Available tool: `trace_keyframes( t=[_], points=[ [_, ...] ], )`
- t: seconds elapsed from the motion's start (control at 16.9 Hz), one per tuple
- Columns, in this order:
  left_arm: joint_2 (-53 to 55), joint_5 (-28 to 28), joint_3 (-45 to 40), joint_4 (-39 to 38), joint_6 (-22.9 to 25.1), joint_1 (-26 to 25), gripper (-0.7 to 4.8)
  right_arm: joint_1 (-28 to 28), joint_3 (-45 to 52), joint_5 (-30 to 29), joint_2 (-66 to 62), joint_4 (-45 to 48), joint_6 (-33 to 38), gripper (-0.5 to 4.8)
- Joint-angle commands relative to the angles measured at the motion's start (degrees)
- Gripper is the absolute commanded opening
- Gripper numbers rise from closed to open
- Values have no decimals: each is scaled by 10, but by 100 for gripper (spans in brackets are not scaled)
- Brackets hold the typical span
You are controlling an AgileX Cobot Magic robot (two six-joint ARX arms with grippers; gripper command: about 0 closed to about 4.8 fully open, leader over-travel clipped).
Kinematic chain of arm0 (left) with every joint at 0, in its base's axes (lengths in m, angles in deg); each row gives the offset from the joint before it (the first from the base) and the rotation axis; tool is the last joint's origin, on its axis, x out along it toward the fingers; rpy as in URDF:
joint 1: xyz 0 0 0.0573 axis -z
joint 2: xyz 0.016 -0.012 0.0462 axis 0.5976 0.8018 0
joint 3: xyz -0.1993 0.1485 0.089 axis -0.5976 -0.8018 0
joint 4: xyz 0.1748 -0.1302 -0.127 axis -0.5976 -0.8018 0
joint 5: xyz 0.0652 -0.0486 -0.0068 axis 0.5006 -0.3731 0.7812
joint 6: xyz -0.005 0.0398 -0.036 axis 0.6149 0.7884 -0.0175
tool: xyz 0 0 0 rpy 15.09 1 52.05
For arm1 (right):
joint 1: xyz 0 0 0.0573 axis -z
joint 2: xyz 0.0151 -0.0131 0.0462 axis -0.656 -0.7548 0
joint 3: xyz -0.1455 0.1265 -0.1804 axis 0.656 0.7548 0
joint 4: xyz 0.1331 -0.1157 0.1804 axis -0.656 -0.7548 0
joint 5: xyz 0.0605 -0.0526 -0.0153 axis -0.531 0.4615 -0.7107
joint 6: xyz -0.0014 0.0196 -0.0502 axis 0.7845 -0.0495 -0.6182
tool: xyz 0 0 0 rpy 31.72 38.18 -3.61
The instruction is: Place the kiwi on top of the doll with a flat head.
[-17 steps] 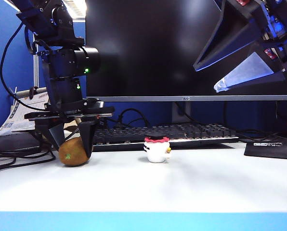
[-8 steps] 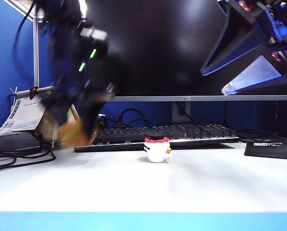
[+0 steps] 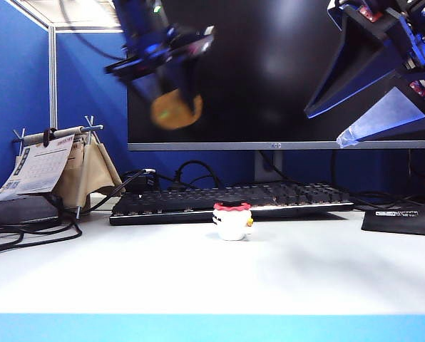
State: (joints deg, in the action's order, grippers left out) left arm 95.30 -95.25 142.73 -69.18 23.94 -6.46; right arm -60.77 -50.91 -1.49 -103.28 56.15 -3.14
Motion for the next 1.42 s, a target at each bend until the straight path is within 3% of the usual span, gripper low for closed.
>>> trace_keyframes(
  t=[0.06, 0.24, 0.41, 0.71, 1.42],
  points=[
    [60, -19, 77, -68, 5, 14, -6, 0, -5, -12, 2, 6, -3, 337],
    [103, -9, 120, -86, 36, 33, -6, 0, -5, -12, 2, -8, -4, 337],
    [144, -30, 162, -85, 24, 35, -6, 0, -5, -21, 2, -9, -4, 337],
    [183, -54, 168, -66, 26, 44, -6, 0, -5, -21, 2, -9, -7, 337],
    [207, -49, 172, -87, 24, 47, -6, 0, -4, -16, 2, -18, -18, 337]
  ],
)
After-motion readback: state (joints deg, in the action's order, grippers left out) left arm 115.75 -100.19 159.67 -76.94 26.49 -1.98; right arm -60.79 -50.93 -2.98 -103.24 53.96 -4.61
